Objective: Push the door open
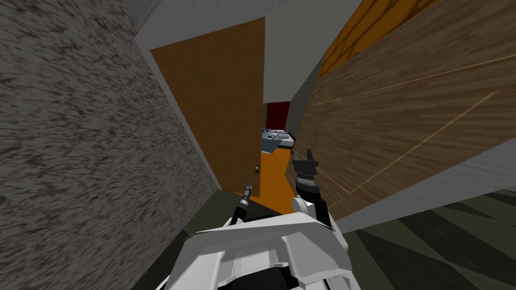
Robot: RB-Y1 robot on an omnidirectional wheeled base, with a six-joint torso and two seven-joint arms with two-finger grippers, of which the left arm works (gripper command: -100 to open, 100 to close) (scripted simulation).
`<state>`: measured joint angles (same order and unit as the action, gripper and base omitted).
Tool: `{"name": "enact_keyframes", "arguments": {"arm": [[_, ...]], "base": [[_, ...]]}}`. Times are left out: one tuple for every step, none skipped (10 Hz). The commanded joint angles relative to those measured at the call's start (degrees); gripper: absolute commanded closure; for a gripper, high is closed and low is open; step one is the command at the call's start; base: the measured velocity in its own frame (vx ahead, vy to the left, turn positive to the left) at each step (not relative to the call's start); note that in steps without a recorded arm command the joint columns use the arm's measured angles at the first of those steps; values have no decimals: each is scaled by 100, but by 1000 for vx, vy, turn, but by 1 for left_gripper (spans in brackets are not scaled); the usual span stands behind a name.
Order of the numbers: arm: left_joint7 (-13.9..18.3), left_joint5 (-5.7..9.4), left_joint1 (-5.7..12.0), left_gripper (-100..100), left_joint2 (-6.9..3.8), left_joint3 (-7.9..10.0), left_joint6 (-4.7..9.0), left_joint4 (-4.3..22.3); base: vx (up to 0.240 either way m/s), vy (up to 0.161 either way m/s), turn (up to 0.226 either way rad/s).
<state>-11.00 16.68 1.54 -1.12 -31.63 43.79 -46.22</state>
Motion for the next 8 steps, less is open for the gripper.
{"name": "enact_keyframes", "arguments": {"arm": [[0, 0, 0, -100, 0, 0, 0, 0], [13, -6, 23, -100, -65, 30, 22, 38], [15, -7, 27, -100, -78, 38, 25, 45], [20, -11, 39, -100, -99, 55, 34, 61], [25, -15, 51, -100, -115, 75, 44, 78], [30, -19, 64, -100, -122, 96, 54, 97], [36, -23, 78, -100, -120, 117, 65, 116], [41, -27, 91, -100, -109, 138, 75, 134]], "base": [[-83, 16, -3], [59, -33, -36], [155, -85, -26], [178, -86, -11], [204, -93, -23], [216, -99, -27], [204, -65, -23], [191, -45, -25]]}}
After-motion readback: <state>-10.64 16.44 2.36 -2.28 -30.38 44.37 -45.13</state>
